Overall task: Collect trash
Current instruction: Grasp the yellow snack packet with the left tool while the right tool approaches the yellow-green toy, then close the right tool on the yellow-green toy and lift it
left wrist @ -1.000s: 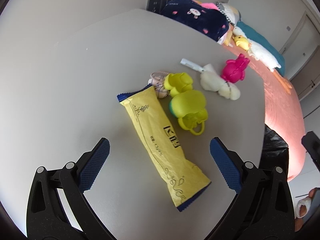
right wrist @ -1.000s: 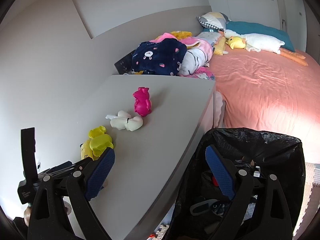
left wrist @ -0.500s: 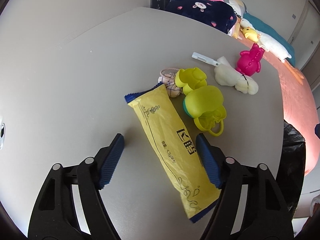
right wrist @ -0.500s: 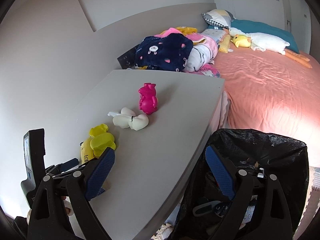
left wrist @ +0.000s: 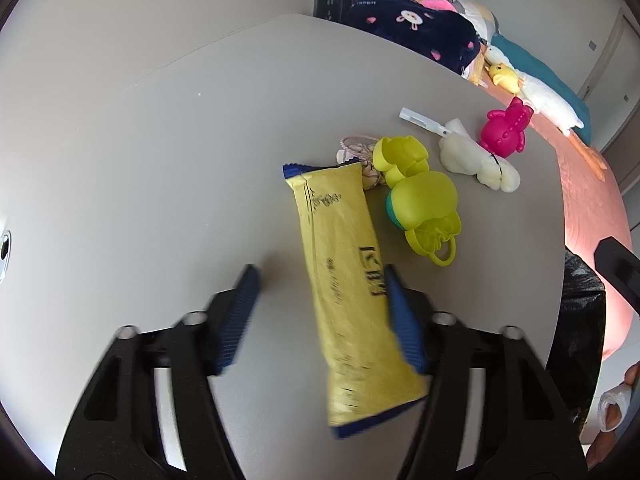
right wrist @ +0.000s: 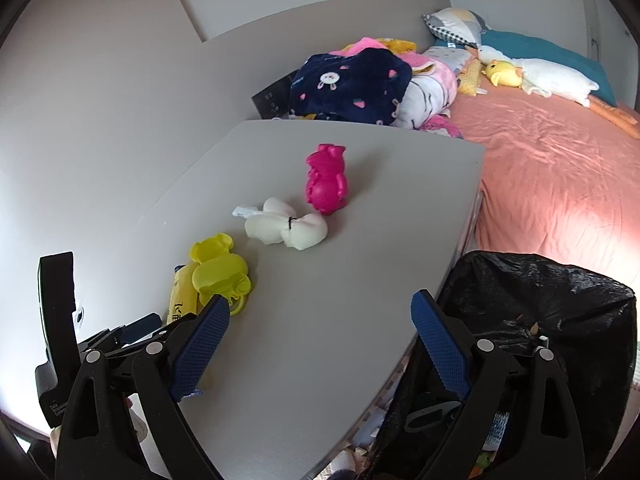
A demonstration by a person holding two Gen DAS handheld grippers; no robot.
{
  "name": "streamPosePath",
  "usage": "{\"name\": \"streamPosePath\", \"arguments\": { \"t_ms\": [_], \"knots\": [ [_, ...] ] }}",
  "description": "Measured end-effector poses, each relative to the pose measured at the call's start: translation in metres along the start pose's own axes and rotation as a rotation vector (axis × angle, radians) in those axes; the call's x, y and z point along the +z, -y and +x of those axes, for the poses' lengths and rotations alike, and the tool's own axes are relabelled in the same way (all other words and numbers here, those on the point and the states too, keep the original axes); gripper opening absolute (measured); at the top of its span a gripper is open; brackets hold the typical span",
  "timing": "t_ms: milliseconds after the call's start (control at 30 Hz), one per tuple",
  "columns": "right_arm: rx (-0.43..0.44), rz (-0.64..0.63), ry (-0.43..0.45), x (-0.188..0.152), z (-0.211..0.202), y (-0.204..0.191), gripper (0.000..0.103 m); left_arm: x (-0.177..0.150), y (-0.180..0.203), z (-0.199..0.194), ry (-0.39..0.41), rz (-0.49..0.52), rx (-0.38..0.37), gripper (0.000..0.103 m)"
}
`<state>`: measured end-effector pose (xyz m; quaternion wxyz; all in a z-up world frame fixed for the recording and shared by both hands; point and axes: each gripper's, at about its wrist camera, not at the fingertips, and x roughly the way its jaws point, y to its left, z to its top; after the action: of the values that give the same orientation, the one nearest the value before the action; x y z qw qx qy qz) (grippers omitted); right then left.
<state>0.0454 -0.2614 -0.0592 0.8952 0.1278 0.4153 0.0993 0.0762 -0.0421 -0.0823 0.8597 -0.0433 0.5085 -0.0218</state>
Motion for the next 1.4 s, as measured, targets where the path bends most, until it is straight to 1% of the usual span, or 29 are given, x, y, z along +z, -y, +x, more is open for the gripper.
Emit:
{"name": "streamPosePath", "arguments": {
  "t_ms": [33, 67, 100, 167, 200, 267, 333, 467, 633, 800, 933, 1233, 1267, 1300, 1367, 1400],
  "knots": [
    [0.003, -0.004, -0.006, 0.0, 0.003, -0.003, 0.092, -0.001, -0.002, -0.001, 0.005, -0.006, -0.011, 0.039],
    [0.006, -0.007, -0.009, 0.0, 0.005, -0.004, 0.092, -0.001, -0.005, -0.002, 0.006, -0.012, -0.029, 0.028],
    [0.009, -0.012, -0.016, 0.0, 0.008, -0.007, 0.092, -0.001, -0.008, -0.002, 0.001, -0.019, -0.048, 0.025],
    [0.017, -0.022, -0.028, 0.0, 0.013, -0.013, 0.092, -0.001, -0.018, -0.003, -0.007, -0.067, -0.087, 0.022],
    [0.02, -0.027, -0.031, 0.0, 0.015, -0.015, 0.092, -0.001, -0.021, -0.004, -0.002, -0.079, -0.085, 0.021],
    [0.026, -0.04, -0.038, 0.001, 0.019, -0.022, 0.092, -0.002, -0.027, -0.008, 0.015, -0.091, -0.068, 0.02],
    [0.031, -0.051, -0.044, 0.001, 0.024, -0.028, 0.092, -0.003, -0.032, -0.013, 0.031, -0.098, -0.068, 0.02],
    [0.039, -0.069, -0.06, 0.002, 0.033, -0.039, 0.092, -0.002, -0.038, -0.025, 0.067, -0.084, -0.045, 0.02],
    [0.034, -0.104, -0.093, 0.001, 0.051, -0.055, 0.092, 0.001, -0.049, -0.035, 0.088, -0.082, -0.032, 0.02],
    [0.029, -0.142, -0.116, 0.001, 0.068, -0.072, 0.092, 0.001, -0.062, -0.038, 0.092, -0.101, -0.02, 0.02],
    [0.016, -0.167, -0.127, 0.003, 0.08, -0.081, 0.092, -0.001, -0.071, -0.038, 0.089, -0.121, -0.031, 0.02],
    [-0.029, -0.215, -0.148, 0.007, 0.102, -0.089, 0.091, -0.003, -0.08, -0.037, 0.086, -0.131, -0.039, 0.02],
    [-0.036, -0.227, -0.145, 0.008, 0.103, -0.09, 0.09, -0.002, -0.079, -0.035, 0.083, -0.131, -0.039, 0.02],
    [-0.038, -0.236, -0.144, 0.008, 0.103, -0.091, 0.087, -0.002, -0.079, -0.034, 0.079, -0.132, -0.04, 0.02],
    [-0.036, -0.248, -0.143, 0.01, 0.105, -0.092, 0.078, -0.001, -0.079, -0.033, 0.075, -0.133, -0.04, 0.02],
    [-0.028, -0.258, -0.144, 0.011, 0.105, -0.092, 0.067, -0.001, -0.079, -0.033, 0.073, -0.132, -0.04, 0.02]
  ]
}}
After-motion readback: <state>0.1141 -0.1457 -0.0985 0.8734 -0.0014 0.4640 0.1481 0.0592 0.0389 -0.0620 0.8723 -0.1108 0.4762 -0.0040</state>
